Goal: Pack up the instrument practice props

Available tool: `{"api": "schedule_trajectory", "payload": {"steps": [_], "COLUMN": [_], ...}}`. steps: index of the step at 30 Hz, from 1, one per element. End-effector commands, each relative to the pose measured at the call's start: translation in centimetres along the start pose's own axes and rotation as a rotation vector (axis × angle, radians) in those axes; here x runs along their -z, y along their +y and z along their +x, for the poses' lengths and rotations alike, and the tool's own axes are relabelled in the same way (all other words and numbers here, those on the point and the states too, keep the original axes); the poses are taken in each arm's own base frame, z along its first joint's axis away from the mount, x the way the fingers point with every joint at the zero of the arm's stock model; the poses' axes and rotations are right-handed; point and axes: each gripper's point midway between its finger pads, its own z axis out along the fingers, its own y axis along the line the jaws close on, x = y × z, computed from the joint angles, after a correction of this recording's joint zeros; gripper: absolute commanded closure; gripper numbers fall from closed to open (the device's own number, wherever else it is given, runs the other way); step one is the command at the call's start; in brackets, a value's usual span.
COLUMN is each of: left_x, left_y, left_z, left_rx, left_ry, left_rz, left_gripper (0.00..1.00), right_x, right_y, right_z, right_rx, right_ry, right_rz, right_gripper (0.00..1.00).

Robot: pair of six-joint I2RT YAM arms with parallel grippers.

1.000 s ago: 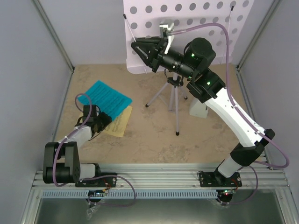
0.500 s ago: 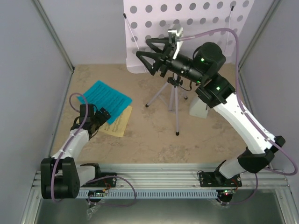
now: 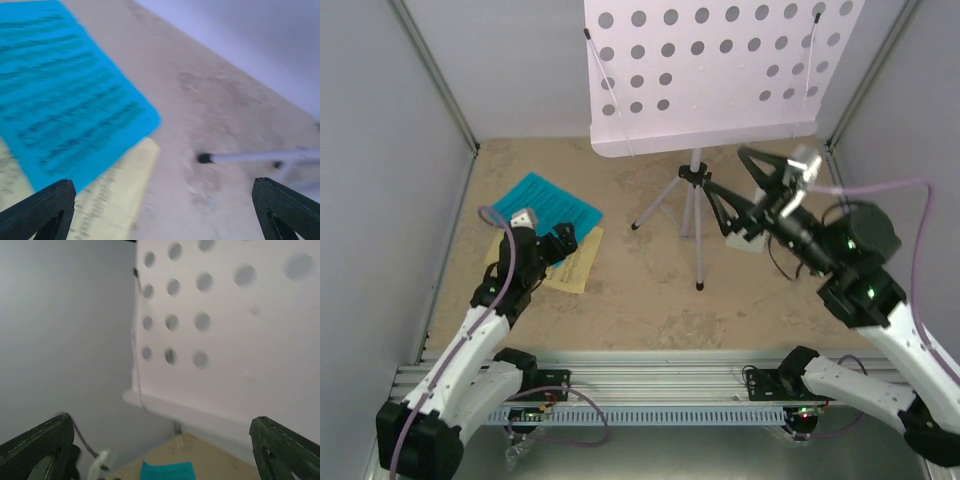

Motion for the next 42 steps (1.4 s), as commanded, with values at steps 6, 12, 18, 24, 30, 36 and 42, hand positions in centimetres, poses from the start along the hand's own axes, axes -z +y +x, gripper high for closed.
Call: {"api": "schedule_trajectory", "payload": {"steps": [6,12,18,24,30,36,42], "left_x": [3.0,5.5,2.1,-0.5,-2.8,-4.2,-3.9], "left_y": [-14.4,-28.1,-30.8,-31.9,-32.8,-33.1,-31.5], "left_z": [6.2,11.2,11.2,12.1,13.3,13.2,13.8], "left_rx": [0.009,-0.175,-0.15,-0.214,-0.229,-0.239,-0.25], "left_ry": [0.052,0.148,0.094,0.101,0.121,0.101,0.117], "left_rz": [0.601,0.956,0.924,0.858,0.818,0.772,0.756], "left_gripper": [0.02,0.01,0.01,0.09,0.25,0.54,0.93], "right_x": [8.9,11.8,12.3,13.8,15.4,16.1,16.1], "right_y": [-8.7,-13.0,-14.1,-16.4,-18.2,-18.7,-18.5], "right_z": [12.2,19.1,23.6,25.8,27.5,28.0,28.3], "right_rx": [0.062,0.071,-0.044,-0.08,-0.108,-0.097,-0.109], "right_ry": [0.149,0.279,0.323,0.343,0.373,0.379,0.386], "right_rz": [0.477,0.693,0.686,0.73,0.79,0.812,0.794], "right_gripper": [0.02,0.02,0.02,0.02,0.02,0.02,0.02]}}
